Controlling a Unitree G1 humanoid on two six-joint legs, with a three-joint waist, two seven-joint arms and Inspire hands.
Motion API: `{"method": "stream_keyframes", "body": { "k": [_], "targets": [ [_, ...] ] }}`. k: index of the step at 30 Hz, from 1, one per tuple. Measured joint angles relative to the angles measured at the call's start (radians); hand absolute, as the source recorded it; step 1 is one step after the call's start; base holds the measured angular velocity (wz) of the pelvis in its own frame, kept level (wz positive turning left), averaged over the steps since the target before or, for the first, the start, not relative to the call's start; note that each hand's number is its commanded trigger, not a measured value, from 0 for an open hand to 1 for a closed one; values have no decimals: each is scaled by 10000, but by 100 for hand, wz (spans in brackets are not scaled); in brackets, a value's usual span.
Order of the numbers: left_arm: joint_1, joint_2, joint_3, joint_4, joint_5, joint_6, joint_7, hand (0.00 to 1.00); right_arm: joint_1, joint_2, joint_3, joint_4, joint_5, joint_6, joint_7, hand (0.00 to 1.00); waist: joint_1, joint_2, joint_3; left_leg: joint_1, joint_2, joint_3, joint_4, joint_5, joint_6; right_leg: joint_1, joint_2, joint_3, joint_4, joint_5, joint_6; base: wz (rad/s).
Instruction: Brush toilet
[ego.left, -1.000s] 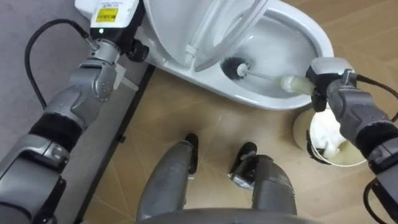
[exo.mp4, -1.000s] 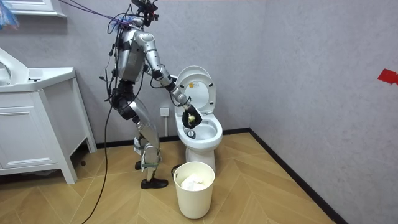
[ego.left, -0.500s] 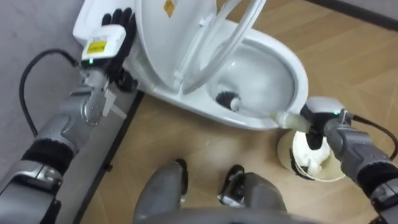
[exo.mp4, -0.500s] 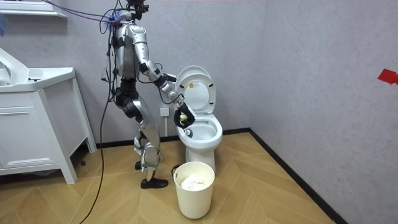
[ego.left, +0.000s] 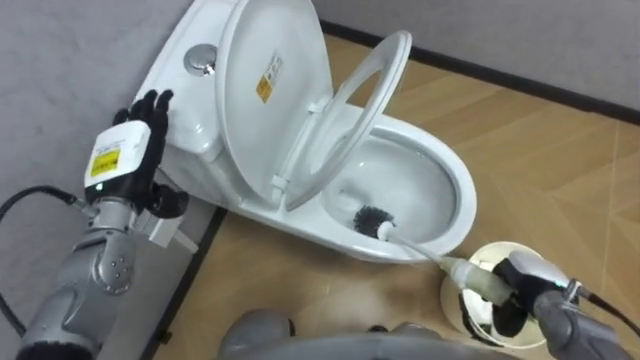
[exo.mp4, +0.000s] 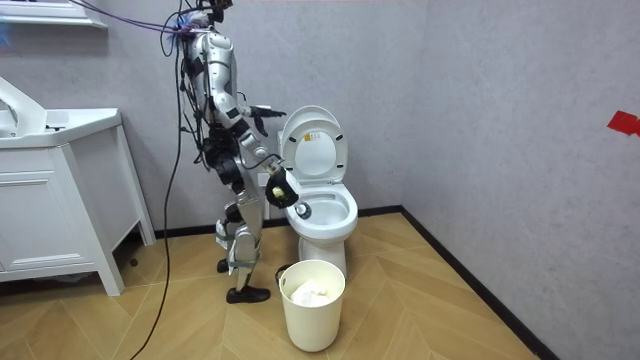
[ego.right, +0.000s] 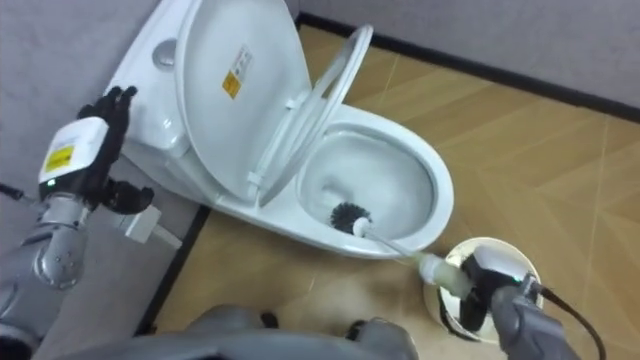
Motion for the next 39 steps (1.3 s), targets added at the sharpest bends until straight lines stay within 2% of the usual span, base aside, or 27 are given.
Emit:
{"method": "stream_keyframes", "body": {
  "k": [3,5,10,12,17,20,22,25,26,28,32,34,37,39],
  "targets": [
    [542,-487,543,-460,4,-192,555,0,470,188,-270,-22,37,-153,59,100,21,63,-22,661,9,42,-422,-2,-4,522,65,36,-292,-30,68,-2],
    [872,-663,785,-699,3,-331,934,0,682,321,-540,-78,78,-252,203,100,24,103,-30,951,2,61,-630,-2,-6,753,68,48,-358,-60,107,-3],
    [1489,-795,1393,-1323,9,-691,1881,0,909,502,-930,-97,346,-341,542,100,171,65,-48,1305,1,143,-945,3,-8,902,103,185,-417,-101,145,-9],
    [1839,-963,1756,-1755,12,-840,2245,0,974,583,-982,-97,363,-343,647,100,319,25,-52,1372,-17,232,-960,2,-5,910,104,300,-451,-111,163,-16],
    [2245,-1064,2061,-1921,9,-849,2718,0,991,759,-1038,-97,366,-321,700,100,329,-69,-8,1439,-32,135,-972,2,-5,1040,109,273,-641,-122,186,-1],
    [2530,-1319,2042,-1916,-12,-844,2724,0,963,762,-1112,-97,468,-269,1003,100,332,-107,9,1516,-54,41,-1008,2,-5,1136,106,259,-678,-143,215,2],
    [2633,-1486,1982,-1803,-10,-846,2721,0,1000,796,-1203,-87,584,-176,1209,100,338,-176,-8,1539,-66,-23,-1006,2,-5,1226,120,248,-765,-152,231,10],
    [2650,-1779,1943,-1318,-21,-806,2719,0,988,893,-1337,-31,701,-87,1294,100,325,-234,8,1597,-76,-77,-1005,2,-4,1345,126,227,-805,-152,231,10],
    [2653,-1836,1798,-1092,-53,-756,2726,0,958,961,-1343,88,713,-86,1297,100,339,-275,-10,1623,-78,-156,-1001,2,-4,1407,126,181,-830,-152,231,17],
    [2631,-1858,1492,-527,-102,-739,2743,0,949,1057,-1344,216,732,-86,1286,100,298,-332,-20,1631,-91,-228,-1013,3,-4,1554,127,-3,-975,-141,249,22],
    [2647,-1876,737,968,-516,-652,2584,0,844,1210,-1341,416,810,-12,1273,100,412,-489,-25,1614,-90,-257,-1101,4,-2,1521,136,-9,-1013,-119,269,2],
    [2645,-1874,624,1332,-642,-612,2410,0,830,1209,-1341,423,818,-10,1274,100,495,-535,-1,1600,-89,-271,-1103,4,-1,1551,155,-13,-1109,-72,277,0],
    [2594,-1881,607,2209,-869,-613,2389,0,734,1209,-1343,622,1138,-11,1250,100,581,-616,-25,1636,-82,-244,-1163,4,0,1595,174,4,-1189,-23,289,0],
    [2560,-1884,589,3104,-994,-363,2366,0,729,1244,-1350,726,1552,15,1136,100,512,-643,-7,1838,-89,-236,-1222,3,1,1864,197,38,-1364,15,331,0]
  ]
}}
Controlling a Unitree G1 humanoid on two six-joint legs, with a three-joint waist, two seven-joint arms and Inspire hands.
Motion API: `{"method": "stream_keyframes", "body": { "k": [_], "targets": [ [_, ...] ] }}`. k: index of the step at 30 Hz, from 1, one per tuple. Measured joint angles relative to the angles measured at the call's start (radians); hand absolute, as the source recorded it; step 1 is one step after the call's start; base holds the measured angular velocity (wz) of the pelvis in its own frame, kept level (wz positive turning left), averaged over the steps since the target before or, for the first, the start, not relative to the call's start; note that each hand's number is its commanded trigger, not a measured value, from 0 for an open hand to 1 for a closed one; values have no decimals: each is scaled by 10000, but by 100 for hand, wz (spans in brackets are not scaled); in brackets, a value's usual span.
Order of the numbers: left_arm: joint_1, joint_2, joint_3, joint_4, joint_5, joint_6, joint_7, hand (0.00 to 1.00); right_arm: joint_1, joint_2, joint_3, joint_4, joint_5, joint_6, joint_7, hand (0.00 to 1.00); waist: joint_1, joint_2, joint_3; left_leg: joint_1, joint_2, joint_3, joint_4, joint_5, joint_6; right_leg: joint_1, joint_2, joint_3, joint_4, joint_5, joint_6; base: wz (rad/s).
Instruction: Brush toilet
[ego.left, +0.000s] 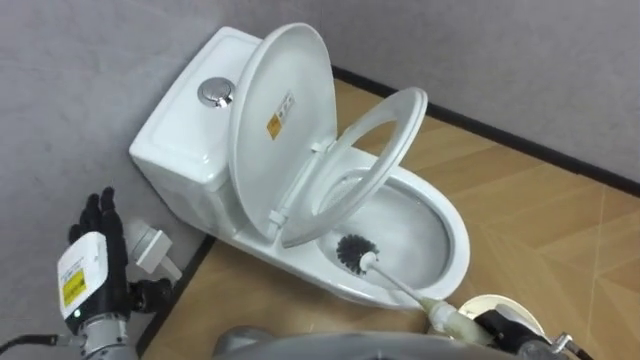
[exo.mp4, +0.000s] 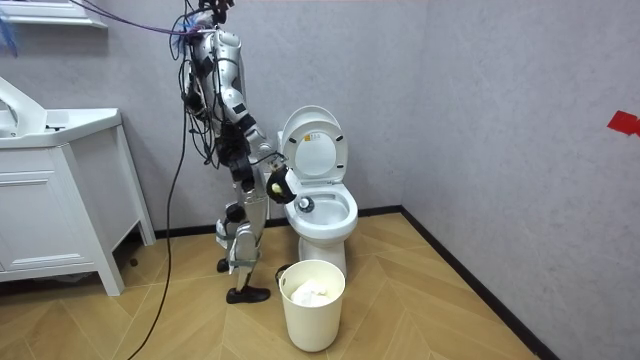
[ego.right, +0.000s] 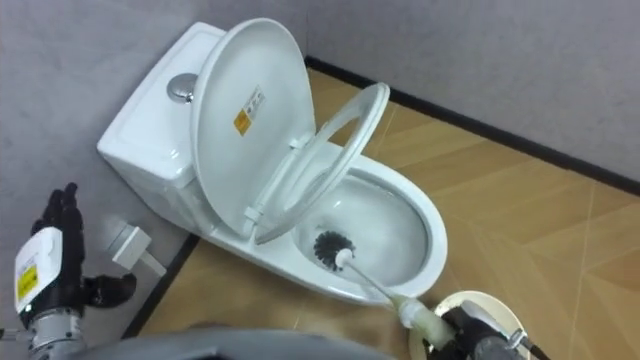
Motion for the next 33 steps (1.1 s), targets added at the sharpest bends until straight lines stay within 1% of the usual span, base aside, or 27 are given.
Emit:
{"method": "stream_keyframes", "body": {
  "k": [1,2,3,4,5,7,8,9,11,12,14,16,18,19,20,21,22,23,24,25,27,28,29,31,33],
  "targets": [
    [48,0,-10,163,-1,50,-1,0,5,6,-5,-1,118,14,-49,100,-14,4,-3,36,0,-1,-44,-1,1,37,3,8,-36,2,3,0],
    [103,7,-87,389,-146,191,-35,0,-2,9,-12,-1,512,30,-164,100,-5,15,-2,41,9,23,-113,-6,10,48,30,64,-100,4,7,0],
    [107,-7,-180,468,-564,344,-123,0,-38,20,-55,5,1039,32,-290,100,-48,29,9,23,22,34,-133,-7,12,-6,61,115,-129,27,5,0],
    [105,-46,-174,496,-738,384,-146,0,-75,29,-78,11,1255,29,-354,100,-66,38,31,26,31,40,-152,-7,12,-8,82,152,-128,41,-3,0],
    [67,-86,-159,650,-1120,400,-157,0,-127,112,-234,87,1611,-22,-560,100,-80,54,35,41,51,51,-181,-7,12,-3,127,250,-131,60,-24,0],
    [-123,-138,-109,1326,-1805,398,-175,0,-296,292,-478,448,2118,-194,-1034,100,-88,96,38,109,75,90,-200,-7,11,34,155,331,-133,66,-34,-10],
    [-242,-304,46,1757,-2323,414,-294,0,-389,412,-660,640,2451,-244,-1320,100,-81,116,64,194,94,192,-252,-7,11,43,186,484,-136,67,-36,-21],
    [-319,-385,67,2155,-2826,433,-494,0,-440,502,-800,723,2836,-264,-1602,100,-116,142,84,189,93,276,-250,-7,11,36,181,513,-149,67,-37,-20],
    [-414,-400,115,2724,-3370,491,-915,0,-476,522,-857,727,3305,-302,-1915,100,-273,185,85,167,77,302,-256,-8,11,-1,164,513,-155,67,-34,-4],
    [-436,-403,188,2891,-3548,682,-1182,0,-474,523,-871,725,3510,-342,-2134,100,-366,185,85,169,76,326,-255,-7,11,-13,164,540,-152,67,-33,-4],
    [-457,-406,240,3115,-3846,869,-1510,0,-502,526,-904,714,3661,-349,-2468,100,-498,176,78,187,76,384,-254,-7,11,-18,165,616,-143,67,-33,-10],
    [-467,-435,248,3349,-3915,1004,-1834,0,-558,528,-1039,659,3873,-419,-2742,100,-527,193,75,228,87,566,-240,-7,11,-52,184,798,-132,67,-33,-22],
    [-576,-438,347,3847,-3910,1103,-2260,0,-523,537,-1292,305,3942,-488,-3151,100,-661,212,63,315,87,660,-243,-7,11,-63,205,1037,-137,67,-33,-24],
    [-630,-441,418,3998,-3904,1151,-2355,0,-530,545,-1360,249,3934,-539,-3276,100,-708,232,69,333,87,699,-242,-7,11,-64,210,1084,-151,67,-33,-20],
    [-759,-462,613,4268,-3910,1262,-2506,0,-569,563,-1514,149,3953,-608,-3522,100,-806,230,67,374,87,797,-244,-7,11,-75,215,1173,-157,67,-33,-22],
    [-887,-462,767,4498,-3910,1352,-2608,0,-577,570,-1615,50,4050,-652,-3796,100,-829,260,70,409,87,868,-243,-7,11,-87,237,1333,-156,67,-33,-22],
    [-929,-464,853,4559,-3917,1413,-2670,0,-578,576,-1645,-2,4138,-661,-3932,100,-857,235,51,423,87,873,-243,-7,11,-92,247,1364,-144,68,-34,-21],
    [-952,-464,1001,4582,-3924,1493,-2771,0,-565,591,-1648,-89,4364,-669,-4211,100,-949,256,55,426,86,920,-243,-7,11,-126,254,1461,-121,70,-38,-13],
    [-965,-475,1122,4579,-3915,1548,-2841,0,-504,619,-1656,-301,4548,-664,-4432,100,-1078,241,24,392,88,1045,-241,-7,11,-177,255,1463,-106,71,-38,-10],
    [-997,-490,1192,4579,-3906,1585,-2888,0,-453,626,-1661,-435,4603,-667,-4526,100,-1105,302,-16,385,92,1112,-241,-7,11,-185,255,1474,-104,74,-38,-8],
    [-1129,-522,1373,4600,-3897,1698,-3030,0,-368,637,-1678,-679,4710,-674,-4953,100,-1207,304,-29,391,94,1184,-244,-7,11,-174,272,1561,-106,122,-31,-10],
    [-1156,-524,1397,4603,-3890,1713,-3038,0,-369,649,-1681,-681,4735,-674,-5039,100,-1236,297,-27,392,93,1192,-246,-7,11,-162,273,1574,-107,125,-29,-9],
    [-1220,-529,1405,4601,-3828,1744,-3045,0,-361,687,-1679,-680,4865,-674,-5200,100,-1295,324,1,411,93,1235,-248,-8,11,-151,278,1612,-103,126,-28,-8],
    [-1347,-571,1401,4594,-3809,1800,-3069,0,-317,757,-1672,-666,5050,-684,-5398,100,-1328,334,9,487,94,1395,-248,-7,11,-154,291,1723,-104,127,-28,-12],
    [-1467,-651,1386,4610,-3816,1924,-3156,0,-180,836,-1612,-660,5139,-683,-5579,100,-1341,339,39,564,88,1432,-254,-8,11,-138,309,1921,-113,128,-26,-16]
  ]
}}
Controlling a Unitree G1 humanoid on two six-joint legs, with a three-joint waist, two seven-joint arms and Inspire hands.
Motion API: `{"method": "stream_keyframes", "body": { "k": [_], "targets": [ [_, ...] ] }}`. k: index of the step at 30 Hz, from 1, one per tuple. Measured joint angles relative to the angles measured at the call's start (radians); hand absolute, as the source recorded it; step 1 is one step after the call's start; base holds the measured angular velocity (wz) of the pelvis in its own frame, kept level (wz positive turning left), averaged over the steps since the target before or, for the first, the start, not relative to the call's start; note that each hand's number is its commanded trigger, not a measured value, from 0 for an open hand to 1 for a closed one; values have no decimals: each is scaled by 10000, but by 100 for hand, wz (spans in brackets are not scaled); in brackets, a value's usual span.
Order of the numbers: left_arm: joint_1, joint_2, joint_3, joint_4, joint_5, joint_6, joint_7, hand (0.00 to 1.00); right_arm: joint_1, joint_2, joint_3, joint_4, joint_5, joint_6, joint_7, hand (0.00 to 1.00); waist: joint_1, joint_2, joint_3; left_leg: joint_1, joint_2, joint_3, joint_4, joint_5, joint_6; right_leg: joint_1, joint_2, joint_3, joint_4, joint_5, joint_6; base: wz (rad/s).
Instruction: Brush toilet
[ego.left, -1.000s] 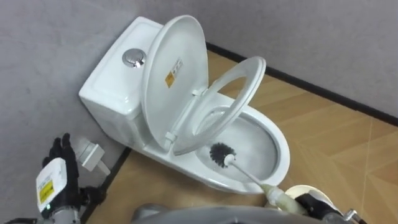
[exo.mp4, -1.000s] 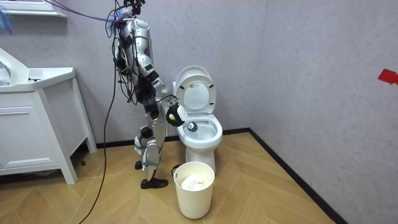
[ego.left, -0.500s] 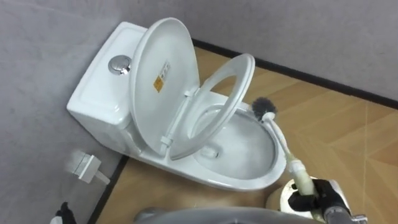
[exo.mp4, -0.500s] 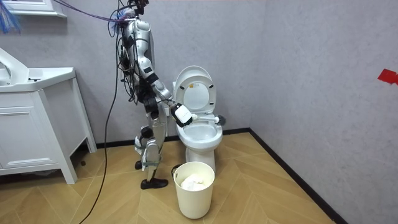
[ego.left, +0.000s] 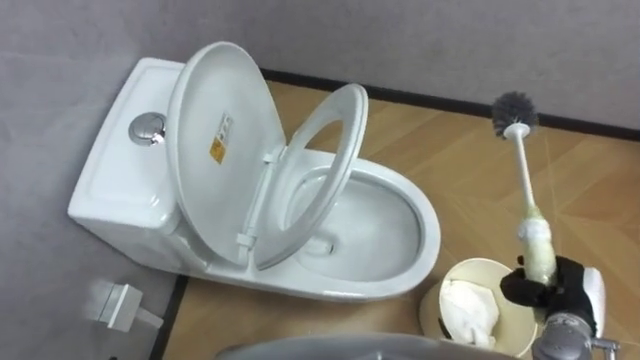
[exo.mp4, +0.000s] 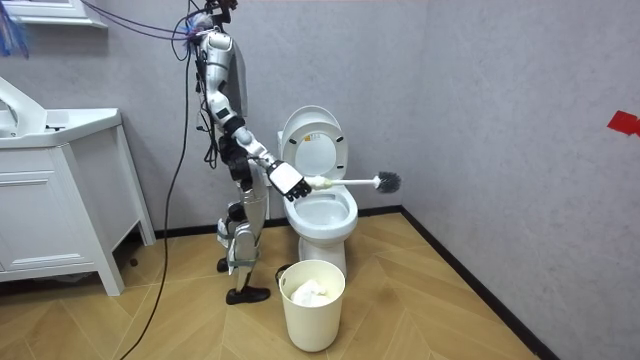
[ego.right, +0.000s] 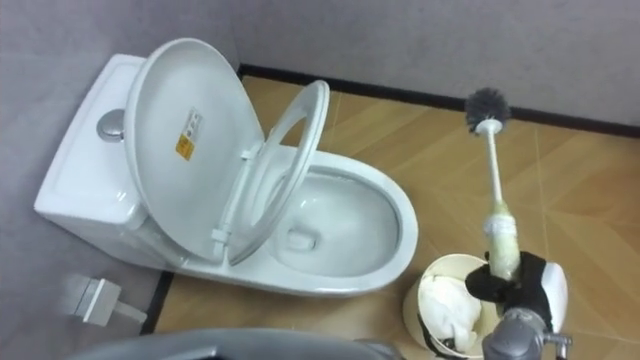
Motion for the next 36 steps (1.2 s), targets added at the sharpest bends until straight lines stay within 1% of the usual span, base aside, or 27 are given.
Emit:
{"method": "stream_keyframes", "body": {
  "k": [3,6,11,15,17,19,22,25,27,29,30,31,33,34,36],
  "targets": [
    [-270,-11,-3,0,-2,29,-1,0,217,125,41,79,176,1,-11,100,-39,-18,-4,6,-1,14,-1,0,0,-31,9,77,7,1,0,-5],
    [-334,-28,-7,0,5,29,-2,0,239,230,99,288,258,23,32,100,-50,-34,-15,83,6,159,-3,0,0,-55,37,244,9,4,-7,-17],
    [-354,-26,-5,-5,16,63,-2,0,287,391,87,301,284,34,84,100,-294,-58,1,90,7,251,-16,-1,-1,-90,42,292,6,17,-2,-5],
    [-419,-25,-28,-7,6,81,-2,0,285,444,115,808,529,37,427,100,-281,-78,5,82,31,284,-60,-3,-2,-167,82,332,11,52,-19,-5],
    [-406,-24,-28,-5,2,168,-2,0,278,470,126,1110,680,54,539,100,-270,-76,3,69,50,331,-69,-3,-2,-202,107,385,-8,84,-27,-9],
    [-378,-24,-27,15,-9,249,-22,0,231,512,127,1498,803,109,682,100,-239,-41,-13,57,78,534,-71,-4,-2,-224,139,477,-35,108,-41,-12],
    [-436,-24,-27,51,-16,300,-182,0,183,519,130,1912,1158,160,840,100,-235,-15,-25,49,89,553,-147,-5,-2,-238,164,526,-26,109,-41,-3],
    [-425,-24,-20,40,15,444,-379,0,129,528,130,2262,1832,310,1092,100,-239,11,-37,91,95,579,-204,-9,-2,-245,184,543,-14,111,-38,0],
    [-413,-25,-14,42,13,630,-496,0,108,533,126,2427,2193,505,1291,100,-241,21,-46,95,97,570,-202,-15,-6,-240,186,542,-2,112,-39,0],
    [-408,-21,35,131,68,684,-498,0,9,552,79,2757,2187,563,1390,100,-241,35,-51,116,102,567,-200,-15,-6,-240,195,545,-1,114,-43,0],
    [-408,-20,30,216,297,773,-503,0,-9,551,79,3023,2182,591,1422,100,-243,25,-49,145,104,567,-200,-16,-7,-237,199,545,-5,115,-44,0],
    [-405,-21,23,280,441,883,-535,0,-29,553,81,3105,2183,702,1464,100,-240,35,-52,148,108,567,-200,-17,-8,-237,203,543,-3,116,-46,0],
    [-385,-21,15,285,483,1077,-602,0,10,555,87,3159,2187,829,1489,100,-247,61,-45,141,133,568,-197,-46,-22,-238,225,529,-2,119,-51,0],
    [-354,-22,15,285,502,1180,-651,0,14,550,84,3361,2187,868,1488,100,-257,110,-50,146,168,569,-192,-101,-12,-238,265,525,0,122,-56,0],
    [-287,-23,-3,285,502,1288,-661,0,-9,555,82,3601,2203,1035,1488,100,-286,134,-56,156,208,564,-184,-156,-10,-235,304,533,5,126,-63,0]
  ]
}}
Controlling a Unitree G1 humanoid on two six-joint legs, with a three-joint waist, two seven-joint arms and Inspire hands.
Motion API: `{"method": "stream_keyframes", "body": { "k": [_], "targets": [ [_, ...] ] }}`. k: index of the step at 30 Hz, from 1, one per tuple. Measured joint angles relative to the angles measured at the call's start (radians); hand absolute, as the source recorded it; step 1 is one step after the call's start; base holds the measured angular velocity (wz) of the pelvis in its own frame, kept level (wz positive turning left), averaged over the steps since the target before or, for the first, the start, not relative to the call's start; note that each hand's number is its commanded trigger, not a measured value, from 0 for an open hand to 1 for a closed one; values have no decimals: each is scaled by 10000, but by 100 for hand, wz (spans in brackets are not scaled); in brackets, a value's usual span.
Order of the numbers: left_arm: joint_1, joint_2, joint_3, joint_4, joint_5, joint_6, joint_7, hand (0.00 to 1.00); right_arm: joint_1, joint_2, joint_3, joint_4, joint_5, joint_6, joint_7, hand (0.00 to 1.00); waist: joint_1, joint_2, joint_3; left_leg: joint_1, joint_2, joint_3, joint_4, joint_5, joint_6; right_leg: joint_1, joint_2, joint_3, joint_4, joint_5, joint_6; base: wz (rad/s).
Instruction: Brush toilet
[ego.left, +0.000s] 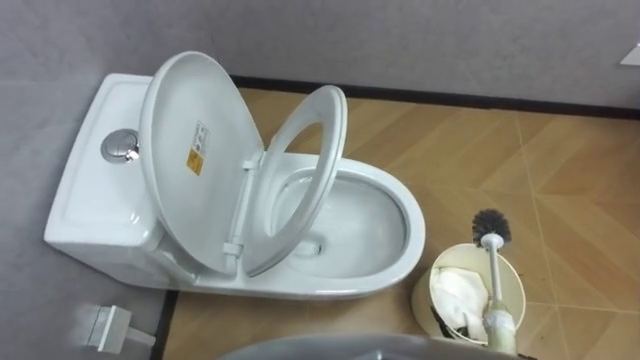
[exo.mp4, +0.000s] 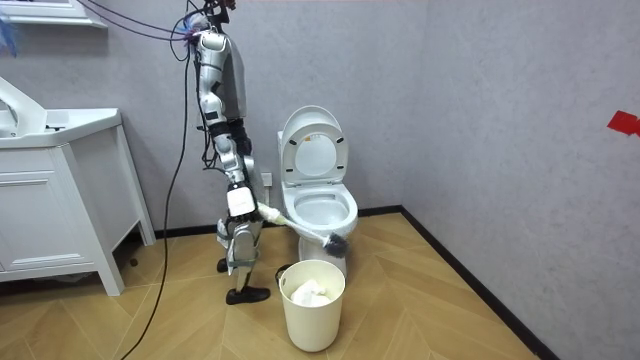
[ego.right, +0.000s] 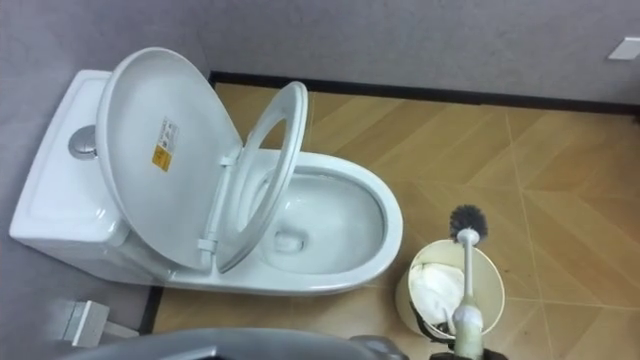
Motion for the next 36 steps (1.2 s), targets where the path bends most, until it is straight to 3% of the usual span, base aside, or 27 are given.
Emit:
{"method": "stream_keyframes", "body": {
  "k": [14,15,16,30,36],
  "targets": [
    [50,0,0,0,129,135,1,0,26,-18,-29,758,-129,655,324,100,-331,62,9,28,29,-55,24,-151,46,-9,23,12,150,-2,3,0],
    [50,1,0,1,123,155,1,0,22,-25,-34,759,-158,718,381,5,-341,62,9,26,30,-55,24,-152,45,-12,24,13,151,-2,3,0],
    [50,1,0,1,123,164,1,0,23,-30,-46,763,-160,767,418,0,-344,61,10,26,29,-56,23,-152,45,-14,25,13,151,-2,3,0],
    [59,-3,-67,0,107,419,2,0,-191,-42,-227,1270,536,1290,611,0,-405,44,12,74,32,-40,4,-155,46,1,40,82,152,-4,5,0],
    [35,-19,-64,6,108,403,3,0,-438,-62,-405,1250,1414,1203,381,0,-305,-6,14,146,32,10,3,-195,53,10,78,221,166,-3,6,-5]
  ]
}}
